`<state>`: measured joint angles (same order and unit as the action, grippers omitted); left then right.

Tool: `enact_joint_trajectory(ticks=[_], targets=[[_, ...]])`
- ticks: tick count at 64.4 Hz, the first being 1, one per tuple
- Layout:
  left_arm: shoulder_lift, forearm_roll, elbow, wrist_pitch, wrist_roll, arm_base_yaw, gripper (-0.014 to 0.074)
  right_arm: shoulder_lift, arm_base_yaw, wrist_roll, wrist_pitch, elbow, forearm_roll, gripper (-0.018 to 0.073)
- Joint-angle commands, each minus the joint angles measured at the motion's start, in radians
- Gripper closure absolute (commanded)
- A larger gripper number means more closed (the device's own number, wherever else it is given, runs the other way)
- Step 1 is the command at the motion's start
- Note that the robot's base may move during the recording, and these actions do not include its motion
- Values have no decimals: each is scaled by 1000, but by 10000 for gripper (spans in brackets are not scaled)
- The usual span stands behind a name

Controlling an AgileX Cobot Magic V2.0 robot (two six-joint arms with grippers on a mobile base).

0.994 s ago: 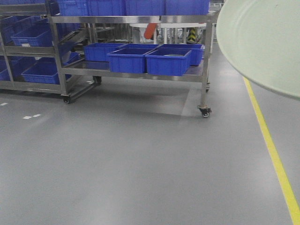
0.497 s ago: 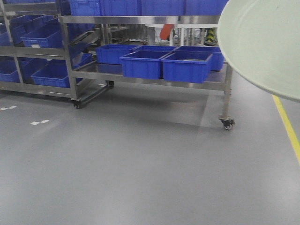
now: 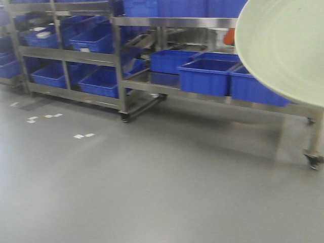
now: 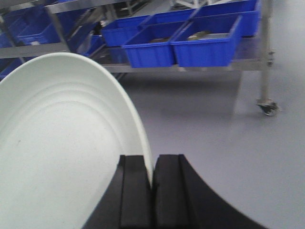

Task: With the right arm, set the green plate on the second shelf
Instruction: 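Keep holding the plate in the right gripper while driving across the floor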

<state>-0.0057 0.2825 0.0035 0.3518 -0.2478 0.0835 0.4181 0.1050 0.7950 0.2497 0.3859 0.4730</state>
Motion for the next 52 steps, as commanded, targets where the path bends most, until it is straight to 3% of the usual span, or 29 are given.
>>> enact_joint_trajectory(ticks=[1,52], targets=[[-23,2,41,-58,-2,8,472,1,-5,4,-106,36,17,503],[-23,2,41,-58,-2,8,472,1,-5,4,-102,36,17,503]])
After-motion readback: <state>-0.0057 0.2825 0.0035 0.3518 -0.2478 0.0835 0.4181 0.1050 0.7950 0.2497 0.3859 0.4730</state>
